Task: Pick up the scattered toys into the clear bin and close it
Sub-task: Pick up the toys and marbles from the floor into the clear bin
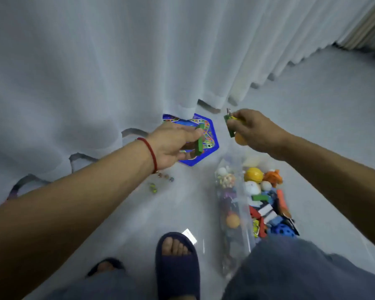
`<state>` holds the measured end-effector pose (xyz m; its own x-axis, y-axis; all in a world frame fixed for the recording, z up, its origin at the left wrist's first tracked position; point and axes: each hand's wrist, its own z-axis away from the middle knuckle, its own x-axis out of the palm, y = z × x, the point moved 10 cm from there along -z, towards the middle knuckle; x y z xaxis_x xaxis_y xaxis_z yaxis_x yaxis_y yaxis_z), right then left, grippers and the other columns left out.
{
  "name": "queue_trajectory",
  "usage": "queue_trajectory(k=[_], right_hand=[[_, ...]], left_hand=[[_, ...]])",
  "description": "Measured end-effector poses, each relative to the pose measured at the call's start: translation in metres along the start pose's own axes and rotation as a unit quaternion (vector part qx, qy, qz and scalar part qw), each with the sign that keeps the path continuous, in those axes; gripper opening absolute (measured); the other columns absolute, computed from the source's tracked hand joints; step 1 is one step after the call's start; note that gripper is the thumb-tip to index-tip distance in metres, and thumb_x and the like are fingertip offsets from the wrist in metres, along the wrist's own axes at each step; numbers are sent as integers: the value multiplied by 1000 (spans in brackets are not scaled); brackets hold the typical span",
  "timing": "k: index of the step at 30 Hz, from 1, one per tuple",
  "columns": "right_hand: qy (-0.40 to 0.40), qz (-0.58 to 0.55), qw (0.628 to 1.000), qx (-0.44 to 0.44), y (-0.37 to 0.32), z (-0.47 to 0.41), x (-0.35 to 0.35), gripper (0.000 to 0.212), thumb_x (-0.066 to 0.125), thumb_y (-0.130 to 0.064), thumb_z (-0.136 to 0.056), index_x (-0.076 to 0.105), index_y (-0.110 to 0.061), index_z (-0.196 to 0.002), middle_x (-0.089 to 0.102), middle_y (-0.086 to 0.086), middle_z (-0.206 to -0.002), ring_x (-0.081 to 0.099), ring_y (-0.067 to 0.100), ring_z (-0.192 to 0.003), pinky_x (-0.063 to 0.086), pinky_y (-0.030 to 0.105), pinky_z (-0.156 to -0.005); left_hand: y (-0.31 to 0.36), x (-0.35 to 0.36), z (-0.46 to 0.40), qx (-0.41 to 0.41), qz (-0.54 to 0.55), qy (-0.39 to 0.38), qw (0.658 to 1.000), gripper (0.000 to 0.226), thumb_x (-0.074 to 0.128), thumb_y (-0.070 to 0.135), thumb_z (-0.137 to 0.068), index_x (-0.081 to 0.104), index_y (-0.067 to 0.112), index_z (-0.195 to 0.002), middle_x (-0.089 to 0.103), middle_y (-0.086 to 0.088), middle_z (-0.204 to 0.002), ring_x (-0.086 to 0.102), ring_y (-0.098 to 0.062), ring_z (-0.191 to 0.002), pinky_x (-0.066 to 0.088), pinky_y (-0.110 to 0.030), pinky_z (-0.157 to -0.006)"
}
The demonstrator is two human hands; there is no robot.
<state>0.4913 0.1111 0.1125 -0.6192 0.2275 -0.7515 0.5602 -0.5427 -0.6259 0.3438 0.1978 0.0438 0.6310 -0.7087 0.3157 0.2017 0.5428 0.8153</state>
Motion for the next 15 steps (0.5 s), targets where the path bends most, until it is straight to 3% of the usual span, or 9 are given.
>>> queue_trajectory(k=[2, 4, 7, 9, 12, 15], right_hand=[[17, -77, 992, 94, 45, 44, -36, 31, 50, -26, -103, 65, 0, -93, 67, 6, -76, 52, 19, -64, 41, 28, -49], [39, -147, 968, 200, 94, 80, -56, 28, 51, -23, -103, 64, 2, -101, 69, 16, -89, 62, 24, -71, 46, 29, -52], [85, -329, 885, 319, 144, 131, -59, 18, 50, -9, -102, 56, 1, -115, 61, 25, -108, 66, 32, -77, 56, 35, -49], [123, -403, 844, 331, 159, 147, -57, 24, 48, -3, -102, 49, 2, -125, 47, 26, -126, 63, 42, -93, 58, 49, -63], [145, -370, 858, 325, 166, 154, -58, 39, 53, -6, -100, 43, 5, -136, 40, 22, -137, 53, 43, -107, 55, 55, -77], [132, -222, 930, 262, 133, 145, -57, 34, 57, -12, -96, 55, 5, -126, 56, 23, -113, 57, 34, -93, 58, 51, -85]], left_hand=[[7, 58, 14, -9, -23, -44, 999, 5, 65, 9, -91, 64, 8, -96, 65, -10, -87, 63, -18, -77, 56, -32, -75], [7, 104, 19, -15, -60, -70, 996, 22, 66, 10, -91, 62, 1, -110, 64, -14, -96, 63, -21, -82, 58, -32, -78], [2, 145, 29, -8, -115, -67, 991, 45, 70, 14, -87, 51, -5, -124, 57, -17, -105, 67, -25, -80, 59, -40, -85], [3, 147, 35, 14, -158, -48, 986, 35, 68, 16, -85, 56, -2, -112, 53, -13, -89, 65, -27, -73, 59, -43, -84], [7, 117, 48, 34, -196, -21, 980, 1, 54, 4, -92, 54, 4, -92, 44, -8, -79, 50, -22, -66, 57, -33, -67], [8, 34, 54, 71, -220, 80, 970, 11, 50, 2, -91, 60, 6, -91, 55, -10, -82, 59, -25, -70, 60, -36, -67]])
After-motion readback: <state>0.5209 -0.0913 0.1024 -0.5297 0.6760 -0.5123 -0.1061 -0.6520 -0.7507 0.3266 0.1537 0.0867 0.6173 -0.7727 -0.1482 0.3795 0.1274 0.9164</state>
